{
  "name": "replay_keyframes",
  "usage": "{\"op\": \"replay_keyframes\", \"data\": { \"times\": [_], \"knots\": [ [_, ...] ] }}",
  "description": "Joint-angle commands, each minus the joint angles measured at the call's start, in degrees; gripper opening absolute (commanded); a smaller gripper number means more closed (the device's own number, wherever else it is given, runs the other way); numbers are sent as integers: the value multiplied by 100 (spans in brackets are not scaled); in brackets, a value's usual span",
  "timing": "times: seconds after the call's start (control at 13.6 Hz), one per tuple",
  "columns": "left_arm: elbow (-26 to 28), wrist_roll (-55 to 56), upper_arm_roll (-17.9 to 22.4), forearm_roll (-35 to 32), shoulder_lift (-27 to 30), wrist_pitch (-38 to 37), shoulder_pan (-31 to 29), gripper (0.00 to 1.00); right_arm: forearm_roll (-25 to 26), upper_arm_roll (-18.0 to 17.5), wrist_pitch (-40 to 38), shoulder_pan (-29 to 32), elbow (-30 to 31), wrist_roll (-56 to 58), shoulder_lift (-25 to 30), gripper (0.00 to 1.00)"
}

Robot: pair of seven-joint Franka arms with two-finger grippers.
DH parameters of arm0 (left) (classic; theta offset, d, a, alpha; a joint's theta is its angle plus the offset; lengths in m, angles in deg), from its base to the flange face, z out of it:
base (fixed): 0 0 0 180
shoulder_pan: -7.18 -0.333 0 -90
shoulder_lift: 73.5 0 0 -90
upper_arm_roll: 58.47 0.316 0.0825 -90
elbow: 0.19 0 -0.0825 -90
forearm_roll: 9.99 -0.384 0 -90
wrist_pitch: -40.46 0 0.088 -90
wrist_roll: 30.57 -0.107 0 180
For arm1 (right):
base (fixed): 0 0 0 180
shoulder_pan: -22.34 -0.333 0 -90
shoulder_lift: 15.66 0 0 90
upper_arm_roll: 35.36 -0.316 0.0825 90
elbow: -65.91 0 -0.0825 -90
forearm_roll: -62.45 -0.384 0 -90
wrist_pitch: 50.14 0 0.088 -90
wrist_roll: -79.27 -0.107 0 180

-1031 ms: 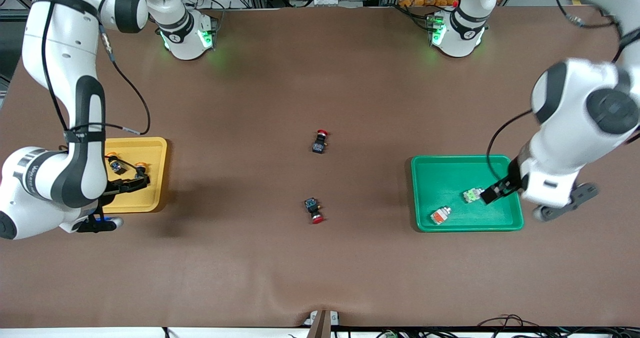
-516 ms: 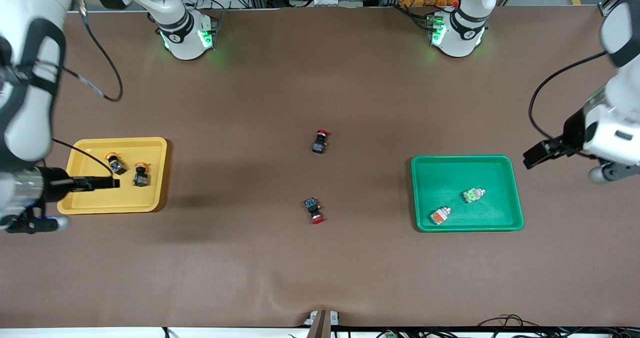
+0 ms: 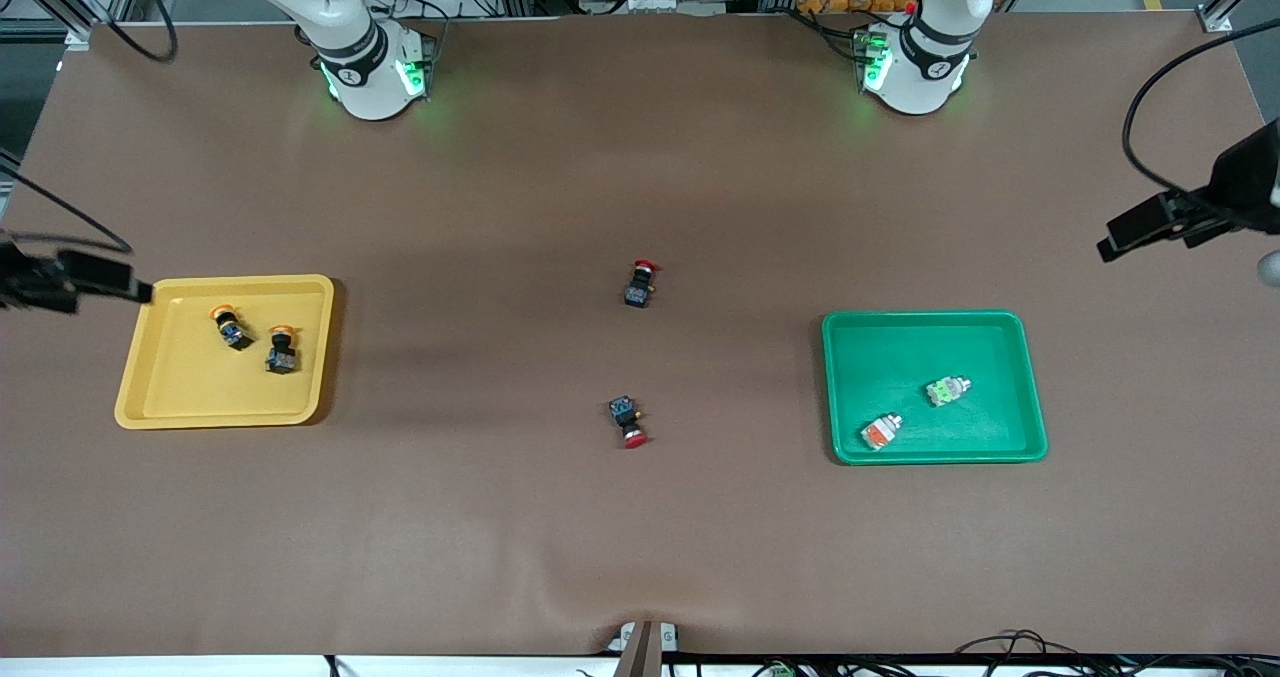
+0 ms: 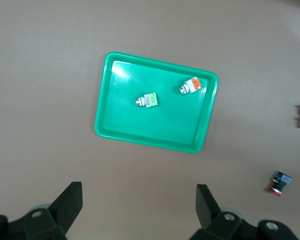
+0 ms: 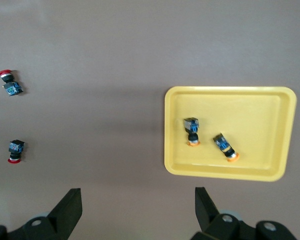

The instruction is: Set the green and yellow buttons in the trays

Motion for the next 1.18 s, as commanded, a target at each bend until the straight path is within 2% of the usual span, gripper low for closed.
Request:
{"op": "replay_keyframes", "data": {
  "times": [0.0,0.15,0.29,0.44,0.52,0.59,0.74,0.96,1.1],
  "knots": [
    [457,-309,272,61,364,-32,224,100,424,-300,81,86,553,-407,610,100],
    [678,-601,651,43,523,-32,594,100,434,-545,247,366,1025,-425,1066,100],
    [1124,-601,968,26,908,-6,963,100,608,-880,694,534,1832,-416,1620,100],
    [1311,-601,995,-35,1121,-31,1069,100,838,-1161,1011,578,2405,-443,1981,100],
    [1381,-593,952,-349,1182,-93,1183,100,899,-1310,1091,683,2599,-443,2131,100],
    [1434,-584,916,-613,1270,-119,1271,100,987,-1407,1118,736,2592,-434,2141,100],
    [1487,-575,951,-633,1376,-120,1272,100,1111,-1435,1110,745,2513,-390,2106,100],
    [1278,-619,960,-633,1350,-120,1263,100,1224,-1426,1048,763,2286,-276,2036,100],
    [1145,-619,960,-598,1324,-120,1263,100,1471,-1574,1048,789,2276,-232,2027,100]
  ]
}}
